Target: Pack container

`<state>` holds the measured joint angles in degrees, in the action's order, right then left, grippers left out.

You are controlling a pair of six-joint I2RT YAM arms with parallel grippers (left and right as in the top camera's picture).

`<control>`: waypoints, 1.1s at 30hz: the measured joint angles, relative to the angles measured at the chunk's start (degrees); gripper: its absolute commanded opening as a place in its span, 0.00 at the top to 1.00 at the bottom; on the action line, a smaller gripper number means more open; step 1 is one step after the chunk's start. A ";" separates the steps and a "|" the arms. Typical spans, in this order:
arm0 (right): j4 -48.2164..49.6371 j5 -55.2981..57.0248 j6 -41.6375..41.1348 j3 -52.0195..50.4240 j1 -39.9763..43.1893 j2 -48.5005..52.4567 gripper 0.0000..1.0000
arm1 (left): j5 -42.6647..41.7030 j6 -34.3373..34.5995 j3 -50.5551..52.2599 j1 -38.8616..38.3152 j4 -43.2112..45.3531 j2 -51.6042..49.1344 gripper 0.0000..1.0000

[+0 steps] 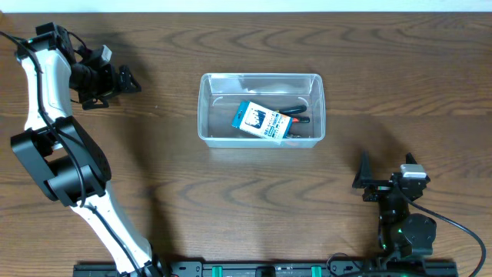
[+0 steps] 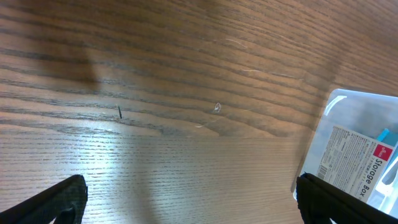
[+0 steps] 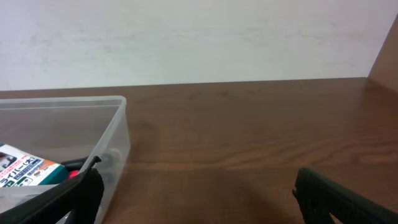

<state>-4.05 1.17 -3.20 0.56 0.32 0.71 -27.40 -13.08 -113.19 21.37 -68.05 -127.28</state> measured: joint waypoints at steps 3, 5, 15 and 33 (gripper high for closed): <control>0.00 0.00 0.00 0.00 0.00 -0.02 0.01 | 0.00 -0.02 0.00 0.00 0.00 0.02 0.02; 0.00 0.00 0.00 0.00 0.00 0.00 0.01 | 0.00 0.00 0.00 -0.04 0.00 0.50 0.02; 0.00 0.00 0.00 0.00 0.00 0.00 0.01 | 0.24 -0.02 0.00 -2.75 0.00 12.66 0.02; 0.00 0.00 0.00 0.00 0.00 0.00 0.01 | 0.37 -0.02 3.13 -28.98 0.09 43.56 0.02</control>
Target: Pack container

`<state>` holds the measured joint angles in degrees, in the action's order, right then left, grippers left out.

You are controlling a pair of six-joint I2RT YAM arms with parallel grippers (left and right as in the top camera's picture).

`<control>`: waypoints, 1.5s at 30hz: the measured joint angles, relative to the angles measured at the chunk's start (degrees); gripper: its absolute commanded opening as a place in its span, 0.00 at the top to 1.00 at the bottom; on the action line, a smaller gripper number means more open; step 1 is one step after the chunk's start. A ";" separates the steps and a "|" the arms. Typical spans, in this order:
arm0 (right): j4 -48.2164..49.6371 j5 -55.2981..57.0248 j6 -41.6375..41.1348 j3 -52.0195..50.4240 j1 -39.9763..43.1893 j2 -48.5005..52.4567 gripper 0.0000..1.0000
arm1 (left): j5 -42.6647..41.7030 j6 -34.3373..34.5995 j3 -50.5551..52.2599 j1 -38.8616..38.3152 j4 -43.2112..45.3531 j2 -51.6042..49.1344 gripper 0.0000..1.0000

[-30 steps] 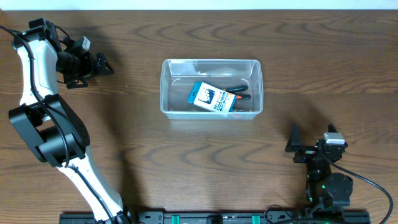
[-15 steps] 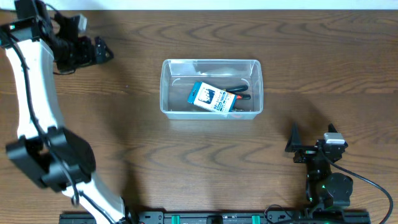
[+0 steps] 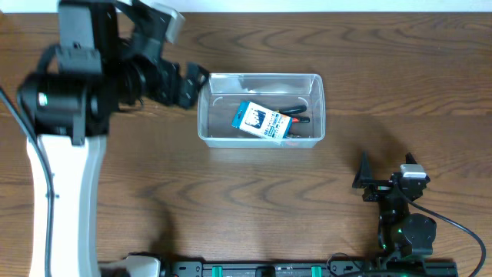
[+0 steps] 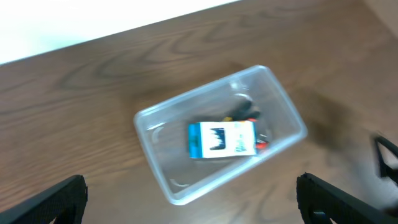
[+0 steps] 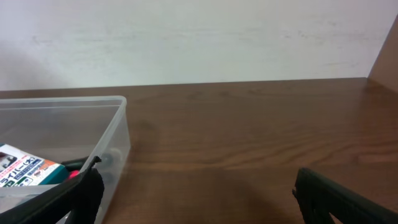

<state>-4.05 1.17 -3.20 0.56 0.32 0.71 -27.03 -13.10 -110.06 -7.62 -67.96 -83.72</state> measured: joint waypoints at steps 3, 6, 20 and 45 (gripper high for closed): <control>0.00 0.00 0.02 0.00 0.00 0.00 0.01 | 0.00 0.00 4.11 -2.54 -0.09 4.31 0.02; 0.00 0.00 0.02 0.00 0.00 0.00 0.01 | 0.04 0.00 9.46 -2.89 -0.13 8.76 0.02; 0.00 -0.02 0.00 0.00 0.00 -0.02 0.01 | 0.07 0.00 44.46 0.63 0.13 39.06 0.02; -0.04 -0.13 0.00 0.00 0.00 -0.02 0.01 | 2.08 -0.22 88.48 8.11 67.78 73.61 0.02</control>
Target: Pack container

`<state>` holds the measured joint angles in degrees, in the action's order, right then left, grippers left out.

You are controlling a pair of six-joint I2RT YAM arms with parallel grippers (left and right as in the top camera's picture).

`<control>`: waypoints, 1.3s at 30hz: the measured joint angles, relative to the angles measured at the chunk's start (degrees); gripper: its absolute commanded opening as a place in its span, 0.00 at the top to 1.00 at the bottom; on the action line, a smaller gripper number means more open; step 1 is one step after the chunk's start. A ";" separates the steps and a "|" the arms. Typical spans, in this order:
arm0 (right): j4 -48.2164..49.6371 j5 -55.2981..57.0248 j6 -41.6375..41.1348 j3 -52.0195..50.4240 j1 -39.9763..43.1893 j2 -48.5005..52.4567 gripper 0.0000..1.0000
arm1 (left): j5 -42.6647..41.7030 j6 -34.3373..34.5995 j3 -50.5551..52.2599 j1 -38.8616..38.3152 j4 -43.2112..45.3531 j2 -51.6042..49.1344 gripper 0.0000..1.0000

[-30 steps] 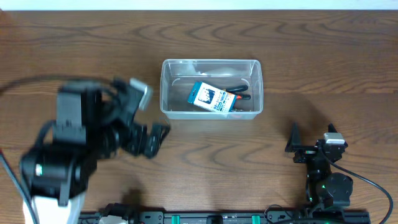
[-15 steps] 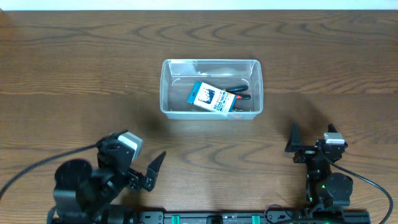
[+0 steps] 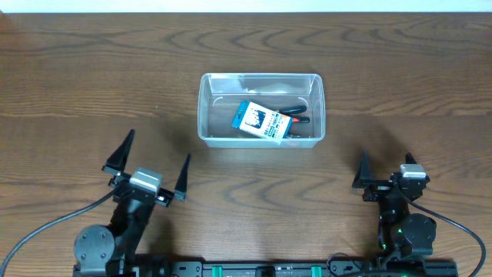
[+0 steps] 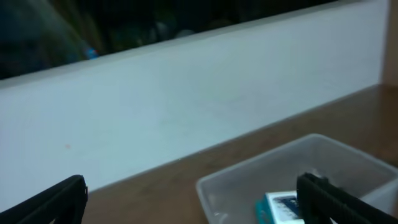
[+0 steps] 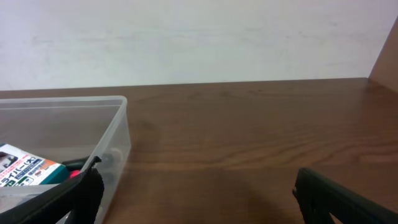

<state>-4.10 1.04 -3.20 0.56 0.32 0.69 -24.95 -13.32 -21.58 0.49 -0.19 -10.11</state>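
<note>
A clear plastic container (image 3: 207,108) sits in the middle of the wooden table. Inside it lie a blue-and-white box (image 3: 264,123) and a black tool with red tips (image 3: 297,114). My left gripper (image 3: 152,163) stands open at the front left, pointing toward the container, with nothing between its fingers. The left wrist view shows the container (image 4: 249,180) and the box (image 4: 281,208) ahead of the left gripper (image 4: 193,208). My right gripper (image 3: 387,174) stands open at the front right. Ahead of the right gripper (image 5: 199,199), to its left, are the container's wall (image 5: 118,140) and the box (image 5: 25,169).
Bare brown wood surrounds the container on every side. A white wall (image 5: 199,37) rises behind the table's far edge. Both arm bases and their cables (image 3: 46,231) sit at the front edge.
My left arm stood raised by the container's left end, its camera looking down into it. Now it sits low at the table's front left, still open. The right arm has not moved.
My left gripper was first open and low over bare wood at the far left of the table. Then it was high beside the container, looking down at the box and tool. Now it rests at the front left. The container's contents and the right arm stayed unchanged.
</note>
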 measured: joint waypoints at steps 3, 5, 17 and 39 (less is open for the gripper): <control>0.02 0.00 0.02 0.00 0.00 0.00 0.01 | 1.88 0.02 3.39 0.85 5.05 3.04 0.02; 0.02 0.00 0.02 0.00 0.00 0.00 0.01 | 3.72 0.04 5.33 0.87 7.19 5.51 0.02; 0.02 0.02 0.02 0.00 0.00 0.00 0.01 | 14.75 0.02 12.00 0.92 9.60 9.49 0.02; 0.02 0.00 0.02 0.00 0.00 0.00 0.01 | 28.68 0.04 21.24 1.27 11.67 9.49 0.02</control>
<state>-4.08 1.04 -3.18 0.56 0.32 0.69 3.73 -13.28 -0.34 1.76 11.49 -0.62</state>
